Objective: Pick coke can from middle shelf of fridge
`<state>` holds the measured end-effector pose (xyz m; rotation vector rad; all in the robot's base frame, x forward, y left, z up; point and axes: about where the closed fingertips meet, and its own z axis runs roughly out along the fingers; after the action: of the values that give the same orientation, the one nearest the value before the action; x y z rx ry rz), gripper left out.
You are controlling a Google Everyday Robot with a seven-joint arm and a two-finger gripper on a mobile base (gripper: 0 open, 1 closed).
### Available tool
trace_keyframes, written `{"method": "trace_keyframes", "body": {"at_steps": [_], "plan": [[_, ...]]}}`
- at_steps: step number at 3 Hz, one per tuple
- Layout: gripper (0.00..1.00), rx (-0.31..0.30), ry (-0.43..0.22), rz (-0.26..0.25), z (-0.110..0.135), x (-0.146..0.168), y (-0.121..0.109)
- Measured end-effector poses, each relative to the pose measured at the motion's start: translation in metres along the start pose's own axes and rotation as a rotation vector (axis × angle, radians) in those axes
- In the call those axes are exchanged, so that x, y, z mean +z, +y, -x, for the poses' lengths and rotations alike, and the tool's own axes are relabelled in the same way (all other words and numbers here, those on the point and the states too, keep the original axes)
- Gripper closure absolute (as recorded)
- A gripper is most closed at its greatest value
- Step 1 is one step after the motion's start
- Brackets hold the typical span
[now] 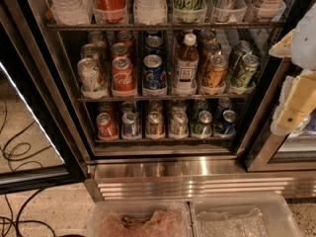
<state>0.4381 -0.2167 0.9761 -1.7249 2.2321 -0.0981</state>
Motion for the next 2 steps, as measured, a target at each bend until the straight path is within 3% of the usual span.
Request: {"method": "trace_keyframes", "body": {"at_steps": [2], "plan": [[0.00,0.017,-0.033,-0.019,0.0024,0.0007,0.0007]]}}
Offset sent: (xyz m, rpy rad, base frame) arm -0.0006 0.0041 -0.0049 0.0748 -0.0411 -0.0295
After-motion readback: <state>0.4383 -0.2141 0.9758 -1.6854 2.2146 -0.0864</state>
